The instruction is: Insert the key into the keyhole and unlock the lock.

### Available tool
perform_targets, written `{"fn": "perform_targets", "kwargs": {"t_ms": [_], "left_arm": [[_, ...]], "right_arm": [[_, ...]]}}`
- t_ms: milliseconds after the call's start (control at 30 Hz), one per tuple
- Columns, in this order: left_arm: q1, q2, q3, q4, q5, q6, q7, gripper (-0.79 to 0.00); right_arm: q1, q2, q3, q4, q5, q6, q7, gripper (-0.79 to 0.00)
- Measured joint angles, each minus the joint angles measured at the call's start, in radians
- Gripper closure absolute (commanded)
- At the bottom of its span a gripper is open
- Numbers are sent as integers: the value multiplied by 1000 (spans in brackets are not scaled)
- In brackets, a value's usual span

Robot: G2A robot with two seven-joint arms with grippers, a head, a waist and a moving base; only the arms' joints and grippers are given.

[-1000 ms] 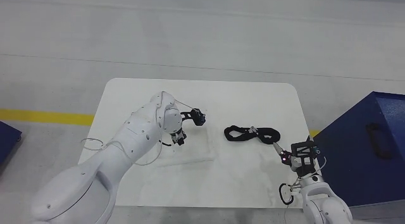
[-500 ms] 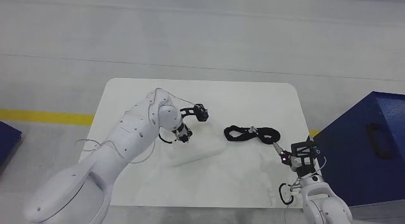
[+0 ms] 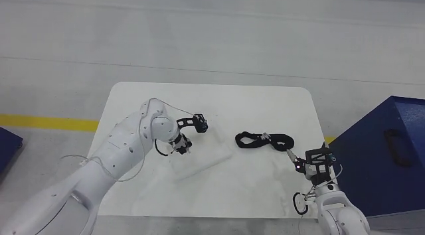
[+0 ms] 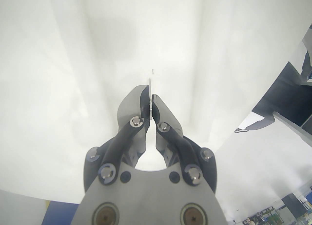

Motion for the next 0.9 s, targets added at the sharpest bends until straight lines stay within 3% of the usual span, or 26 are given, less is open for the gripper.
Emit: {"fn": "perform_targets", "kwargs": {"t_ms": [167, 300, 500, 900], "left_arm": [[57, 64, -89, -165, 24, 59, -8, 0], [156, 128, -200, -350, 37, 80, 12, 0], [322, 198, -347, -573, 68, 95, 65, 0], [344, 204, -367, -590, 62, 99, 78, 0]], "right_arm": [[0, 0, 0, 0, 0, 0, 0, -785], [0, 0, 0, 0, 0, 0, 0, -785], [0, 0, 0, 0, 0, 0, 0, -785], [0, 0, 0, 0, 0, 0, 0, -785]]}}
